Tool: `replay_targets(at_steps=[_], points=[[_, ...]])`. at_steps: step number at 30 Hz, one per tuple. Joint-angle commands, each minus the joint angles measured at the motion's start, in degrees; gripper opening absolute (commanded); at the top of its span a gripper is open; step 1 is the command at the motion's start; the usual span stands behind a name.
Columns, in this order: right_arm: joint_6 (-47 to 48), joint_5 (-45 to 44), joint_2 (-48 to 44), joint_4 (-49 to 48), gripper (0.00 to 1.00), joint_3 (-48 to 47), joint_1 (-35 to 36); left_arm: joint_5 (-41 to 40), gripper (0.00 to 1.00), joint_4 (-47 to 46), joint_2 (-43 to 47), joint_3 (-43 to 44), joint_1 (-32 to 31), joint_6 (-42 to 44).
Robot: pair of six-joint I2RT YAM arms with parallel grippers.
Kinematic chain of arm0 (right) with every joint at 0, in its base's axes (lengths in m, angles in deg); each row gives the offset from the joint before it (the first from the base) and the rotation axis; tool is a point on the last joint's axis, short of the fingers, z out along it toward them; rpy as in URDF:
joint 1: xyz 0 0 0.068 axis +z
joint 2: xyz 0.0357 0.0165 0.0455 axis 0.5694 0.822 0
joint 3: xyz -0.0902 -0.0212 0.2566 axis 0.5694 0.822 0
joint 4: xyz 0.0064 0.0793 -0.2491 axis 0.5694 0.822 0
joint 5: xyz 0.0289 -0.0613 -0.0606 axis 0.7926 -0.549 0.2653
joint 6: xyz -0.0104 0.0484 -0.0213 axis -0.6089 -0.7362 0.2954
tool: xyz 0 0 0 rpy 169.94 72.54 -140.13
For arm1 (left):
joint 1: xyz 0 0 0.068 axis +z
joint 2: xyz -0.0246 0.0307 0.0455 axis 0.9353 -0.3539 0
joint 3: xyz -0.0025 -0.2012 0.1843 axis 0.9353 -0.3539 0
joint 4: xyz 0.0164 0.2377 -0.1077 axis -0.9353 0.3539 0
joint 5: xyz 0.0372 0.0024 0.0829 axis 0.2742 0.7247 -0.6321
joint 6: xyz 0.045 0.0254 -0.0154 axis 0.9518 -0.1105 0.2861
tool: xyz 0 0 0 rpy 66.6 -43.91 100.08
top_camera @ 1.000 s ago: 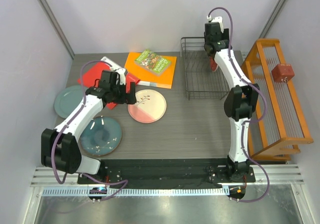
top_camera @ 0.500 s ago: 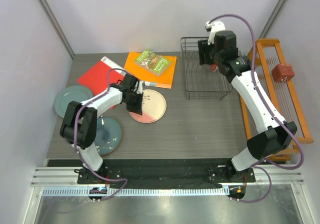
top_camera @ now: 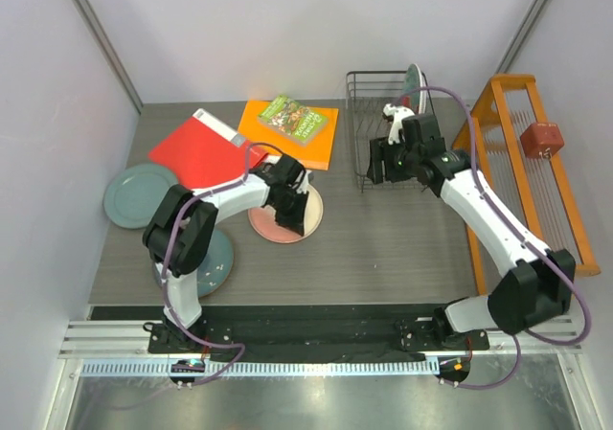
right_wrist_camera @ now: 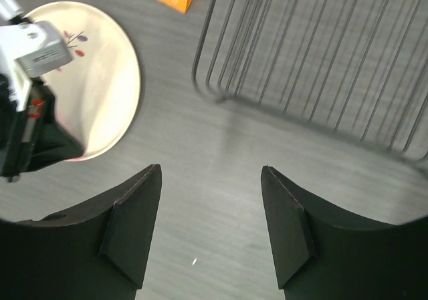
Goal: Load the plates into the dish rack
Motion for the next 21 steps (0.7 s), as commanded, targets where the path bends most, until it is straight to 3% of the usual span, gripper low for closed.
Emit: replay_targets(at_steps=[1, 5, 11, 13, 14, 16, 18, 21], points=[[-3.7, 3.6, -8.3, -1.7, 0.67, 7.3, 0.3, 2.1, 0.0, -0.2, -1.6, -3.2, -7.8, -1.7], [-5.0, 4.3, -13.6, -1.1, 0.67, 12.6, 0.2, 2.2, 0.0, -2.1, -2.3, -3.1, -13.9, -2.0], [-6.1, 4.6, -19.8, 2.5, 0.67, 17.0, -3.8, -0.1, 0.0, 1.1, -3.0, 4.5, -20.3, -1.5], [-5.9, 5.7, -20.6, 3.2, 0.68, 16.3, -6.3, -5.8, 0.15, 2.4, 0.4, 5.7, -20.3, 0.2], [-5.6, 7.1, -21.2, 3.3, 0.69, 16.1, -6.8, -7.9, 0.35, 2.9, 2.1, 5.8, -20.3, 1.2], [-5.4, 9.8, -21.6, 3.3, 0.7, 16.3, -7.8, -10.3, 0.46, 4.7, 7.6, 6.0, -19.2, 3.0], [-6.4, 16.5, -22.0, 2.8, 0.71, 17.5, -8.1, -11.5, 0.65, 7.3, 13.1, 5.6, -18.1, 4.5], [-11.8, 25.7, -22.7, -0.4, 0.71, 22.7, -8.3, -9.7, 0.8, 7.5, 19.8, 0.5, -14.4, 3.1]])
